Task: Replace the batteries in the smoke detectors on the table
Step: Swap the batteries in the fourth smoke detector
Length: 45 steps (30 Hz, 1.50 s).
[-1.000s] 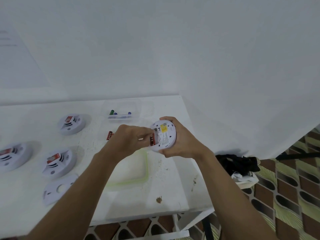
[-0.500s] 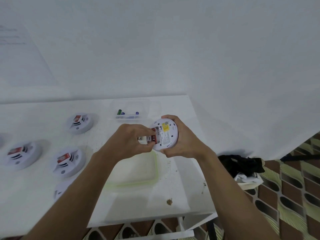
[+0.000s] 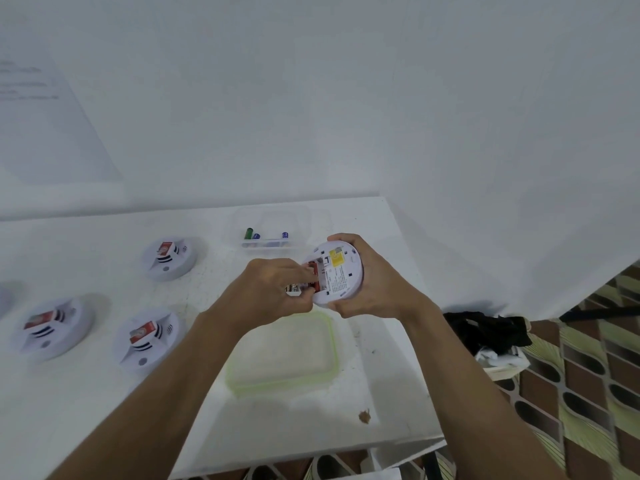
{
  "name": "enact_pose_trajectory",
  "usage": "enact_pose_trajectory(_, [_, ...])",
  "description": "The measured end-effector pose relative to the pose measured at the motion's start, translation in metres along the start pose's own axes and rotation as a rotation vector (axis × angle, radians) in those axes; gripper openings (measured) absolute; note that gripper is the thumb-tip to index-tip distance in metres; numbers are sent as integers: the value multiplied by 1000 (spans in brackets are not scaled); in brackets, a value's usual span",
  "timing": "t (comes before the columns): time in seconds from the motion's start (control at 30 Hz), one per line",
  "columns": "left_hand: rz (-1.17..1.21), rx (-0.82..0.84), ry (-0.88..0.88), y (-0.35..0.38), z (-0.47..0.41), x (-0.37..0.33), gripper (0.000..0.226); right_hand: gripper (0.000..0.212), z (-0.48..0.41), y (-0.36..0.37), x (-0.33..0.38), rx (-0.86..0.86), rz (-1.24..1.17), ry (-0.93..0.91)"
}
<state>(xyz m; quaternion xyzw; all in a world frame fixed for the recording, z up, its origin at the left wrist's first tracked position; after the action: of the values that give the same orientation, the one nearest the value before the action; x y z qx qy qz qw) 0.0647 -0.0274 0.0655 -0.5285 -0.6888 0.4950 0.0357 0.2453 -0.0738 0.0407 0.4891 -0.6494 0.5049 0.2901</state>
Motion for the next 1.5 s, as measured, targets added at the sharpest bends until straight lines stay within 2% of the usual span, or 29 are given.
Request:
enact_pose_trajectory(0.3, [17,-10,16,-7,1,8,21,95,-2,6,1,27,63,25])
enact_pose_trajectory(0.47, [83,91,-7,-5,5,15,20,91,0,10,-3,5,73,41])
enact_pose_trajectory(0.6, [96,132,-33,-4,7,25,29,90,3,10,-4,-34,60,60])
enact_pose_trajectory(0.77, [211,137,-205,-6,-1,34,22,91,4,8,0,-52,24,62])
enact_pose_trajectory(0.9, [391,173,-322,-5,-5,35,30,90,4,7,2,-57,9,67])
enact_pose_trajectory(1.03, [336,25,-218,-3,-13,32,20,89,1,6,-1,-70,-5,86])
enact_pose_trajectory(1.17, [416,-105,-366,1,-23,39,15,87,0,1,-4,-105,-13,100])
enact_pose_trajectory(1.23, [417,-137,-443,3,-30,42,22,86,1,-4,-6,-129,-21,103])
enact_pose_trajectory(1.37, [179,9,-503,21,-40,56,31,86,3,-13,-14,-188,-41,128])
enact_pose_trajectory(1.5, [-126,311,-562,50,-50,68,43,87,3,-18,-20,-224,-47,140])
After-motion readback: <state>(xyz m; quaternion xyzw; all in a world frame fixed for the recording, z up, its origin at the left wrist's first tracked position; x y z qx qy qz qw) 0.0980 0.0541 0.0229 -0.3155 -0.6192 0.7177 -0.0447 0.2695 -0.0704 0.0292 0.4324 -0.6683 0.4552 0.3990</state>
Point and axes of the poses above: each hand's wrist, its own z-axis away from the middle knuckle, its own y-axis out of the palm, x = y × z, the point moved 4 cm from there along -z, towards the middle knuckle, and after that the axes turned 14 degrees about -y, right-handed, at the moved point
